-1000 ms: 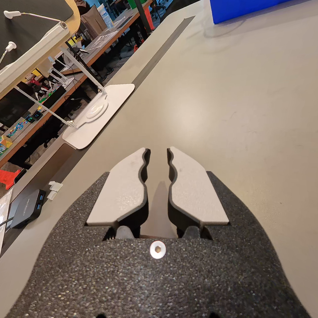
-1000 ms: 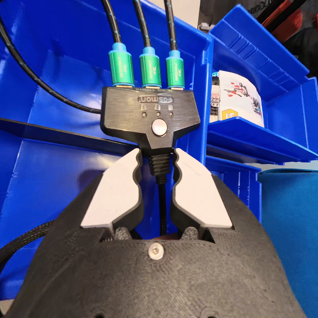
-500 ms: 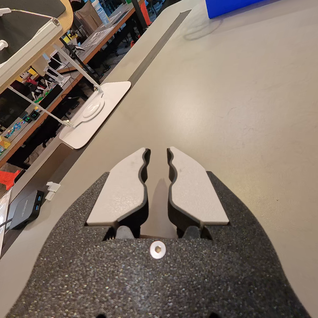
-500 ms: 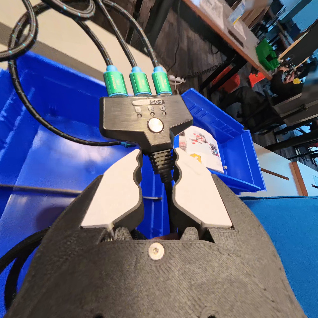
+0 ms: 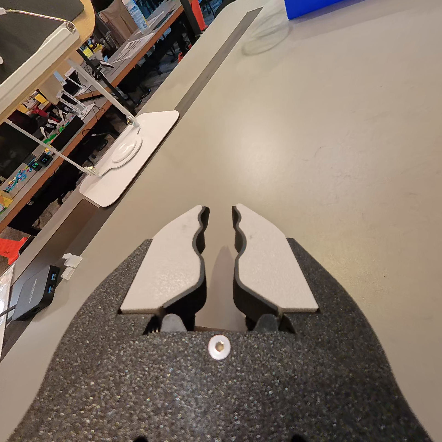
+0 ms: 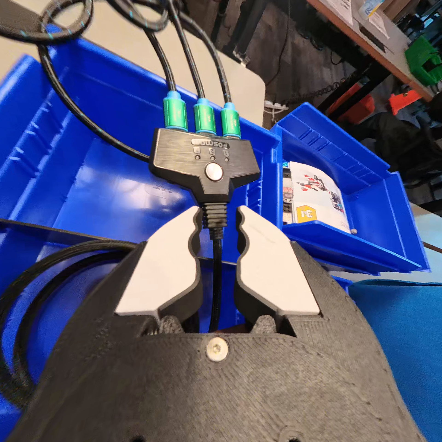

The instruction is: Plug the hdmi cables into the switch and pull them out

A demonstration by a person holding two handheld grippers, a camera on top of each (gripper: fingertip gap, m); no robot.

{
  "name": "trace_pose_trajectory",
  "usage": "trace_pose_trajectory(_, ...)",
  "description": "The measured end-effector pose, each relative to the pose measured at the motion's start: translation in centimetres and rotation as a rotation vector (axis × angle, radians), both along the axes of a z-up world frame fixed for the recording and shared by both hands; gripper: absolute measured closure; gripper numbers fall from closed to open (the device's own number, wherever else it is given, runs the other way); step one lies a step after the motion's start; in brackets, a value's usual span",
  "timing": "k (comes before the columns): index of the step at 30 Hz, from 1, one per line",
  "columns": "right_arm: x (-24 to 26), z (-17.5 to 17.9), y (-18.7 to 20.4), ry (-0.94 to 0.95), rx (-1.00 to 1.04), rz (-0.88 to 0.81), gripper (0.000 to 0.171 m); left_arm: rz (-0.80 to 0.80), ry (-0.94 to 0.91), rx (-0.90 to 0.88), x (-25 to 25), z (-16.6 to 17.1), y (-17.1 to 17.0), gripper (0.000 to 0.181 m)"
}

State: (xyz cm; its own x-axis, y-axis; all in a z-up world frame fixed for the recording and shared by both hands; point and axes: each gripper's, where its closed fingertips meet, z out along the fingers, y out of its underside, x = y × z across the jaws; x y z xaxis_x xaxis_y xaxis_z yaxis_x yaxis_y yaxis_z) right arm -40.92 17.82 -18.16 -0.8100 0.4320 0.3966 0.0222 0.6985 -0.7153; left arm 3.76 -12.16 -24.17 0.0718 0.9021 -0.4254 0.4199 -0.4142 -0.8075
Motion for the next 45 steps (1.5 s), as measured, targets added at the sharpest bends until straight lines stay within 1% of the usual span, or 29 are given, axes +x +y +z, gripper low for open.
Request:
trace_pose_trajectory(1,0.2,0.5,0.2,-0.02,-0.022,0.01,0.141,0.0,-0.001,0.0,0.0,0.0,0.0,0.161)
trace_pose_trajectory(5,2.4,2.3,1.0,-0.096,-0.069,0.072,0.129,0.0,0.003,0.0,0.0,0.0,0.0,0.161)
trace_pose_trajectory(9,7.9,2.8,1.6,-0.198,-0.137,0.189,0.122,0.008,0.012,0.031,0.2,0.3,-0.1,0.158)
trace_pose_trajectory(11,11.3,2.6,1.9,-0.254,-0.213,0.248,0.119,0.027,0.018,0.075,0.4,0.5,-0.3,0.155)
trace_pose_trajectory(13,14.2,2.0,2.3,-0.291,-0.282,0.285,0.117,0.063,0.025,0.145,0.8,0.7,-0.4,0.147)
trace_pose_trajectory(18,18.8,-0.2,3.0,-0.295,-0.387,0.306,0.109,0.167,0.077,0.308,3.6,1.5,-0.2,0.135)
trace_pose_trajectory(21,19.9,-1.4,2.9,-0.254,-0.408,0.291,0.109,0.264,0.157,0.351,6.6,2.4,-0.1,0.136)
trace_pose_trajectory(25,19.9,-2.3,2.5,-0.175,-0.405,0.236,0.112,0.441,0.355,0.353,12.5,4.7,-0.1,0.138)
trace_pose_trajectory(26,19.9,-2.4,2.3,-0.171,-0.413,0.232,0.113,0.498,0.41,0.327,14.3,5.4,-0.1,0.137)
trace_pose_trajectory(27,20.0,-2.5,2.1,-0.17,-0.421,0.228,0.115,0.568,0.466,0.277,16.4,6.2,-0.1,0.131)
trace_pose_trajectory(28,19.9,-2.6,1.9,-0.165,-0.425,0.22,0.116,0.648,0.513,0.208,18.7,7.0,-0.2,0.125)
trace_pose_trajectory(29,19.8,-2.7,1.8,-0.156,-0.425,0.209,0.117,0.733,0.544,0.126,21.1,7.7,-0.3,0.123)
trace_pose_trajectory(31,19.7,-2.9,1.7,-0.138,-0.416,0.194,0.121,0.886,0.548,-0.007,25.6,8.6,-0.6,0.121)
trace_pose_trajectory(32,19.7,-3.0,1.6,-0.131,-0.406,0.197,0.122,0.942,0.536,-0.034,27.4,8.7,-1.0,0.12)
trace_pose_trajectory(33,19.8,-3.0,1.5,-0.129,-0.395,0.198,0.124,0.973,0.517,-0.021,28.7,8.3,-1.5,0.12)
trace_pose_trajectory(35,19.6,-3.1,1.5,-0.127,-0.377,0.187,0.13,1.022,0.427,0.101,30.2,6.4,-2.9,0.12)
trace_pose_trajectory(37,19.4,-3.0,1.6,-0.124,-0.371,0.177,0.135,1.021,0.313,0.211,30.4,4.4,-4.0,0.12)
trace_pose_trajectory(39,19.4,-2.6,1.5,-0.127,-0.39,0.187,0.144,1.01,0.248,0.251,30.1,3.3,-5.0,0.123)
trace_pose_trajectory(40,19.5,-2.5,1.4,-0.133,-0.397,0.193,0.148,1.008,0.236,0.252,29.9,3.0,-5.4,0.129)
trace_pose_trajectory(41,19.5,-2.4,1.4,-0.139,-0.399,0.2,0.153,1.008,0.22,0.243,29.8,2.8,-5.7,0.138)
trace_pose_trajectory(42,19.6,-2.5,1.3,-0.143,-0.396,0.213,0.156,0.999,0.196,0.234,29.7,2.4,-5.9,0.152)
trace_pose_trajectory(44,19.6,-2.5,1.3,-0.127,-0.383,0.231,0.156,0.967,0.179,0.212,29.3,2.2,-5.7,0.174)
trace_pose_trajectory(45,19.6,-2.5,1.5,-0.111,-0.369,0.234,0.158,0.964,0.182,0.197,29.4,2.2,-5.5,0.175)
